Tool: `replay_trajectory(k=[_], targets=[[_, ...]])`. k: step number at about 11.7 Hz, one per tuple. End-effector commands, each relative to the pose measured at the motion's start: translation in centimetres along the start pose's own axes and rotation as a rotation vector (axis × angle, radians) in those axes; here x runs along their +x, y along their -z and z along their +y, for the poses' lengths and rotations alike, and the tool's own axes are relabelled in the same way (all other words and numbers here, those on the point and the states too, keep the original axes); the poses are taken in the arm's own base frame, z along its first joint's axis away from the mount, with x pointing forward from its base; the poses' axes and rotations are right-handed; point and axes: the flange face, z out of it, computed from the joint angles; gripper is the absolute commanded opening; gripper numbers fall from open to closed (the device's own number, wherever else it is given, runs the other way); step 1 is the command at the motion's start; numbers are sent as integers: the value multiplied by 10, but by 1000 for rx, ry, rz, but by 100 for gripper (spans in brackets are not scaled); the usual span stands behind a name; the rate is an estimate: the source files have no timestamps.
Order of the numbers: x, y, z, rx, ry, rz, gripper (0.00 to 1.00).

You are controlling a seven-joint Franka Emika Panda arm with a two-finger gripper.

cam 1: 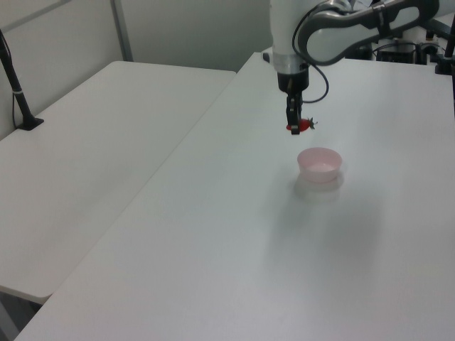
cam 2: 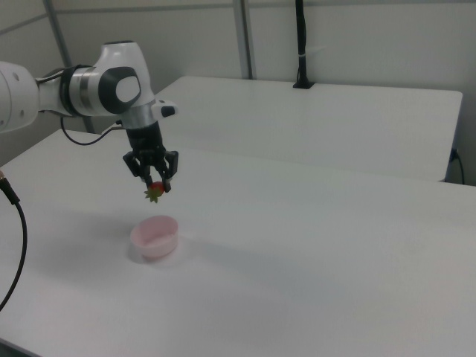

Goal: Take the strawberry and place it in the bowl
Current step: 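Lift the strawberry and carry it over the pink bowl, then open the gripper to drop the strawberry and raise the gripper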

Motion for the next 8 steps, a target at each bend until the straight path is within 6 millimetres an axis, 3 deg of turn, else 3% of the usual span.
replay_trajectory(k=[1,3,5,7,8], targets=[[-12,-16,-15,5,3,-66,48],[-23,-50,-32,-9,40,-133,50],[-27,-59,-30,-15,49,-153,58],[-27,-56,-19,-15,29,-151,100],[-30,-36,-5,-9,2,-121,100]])
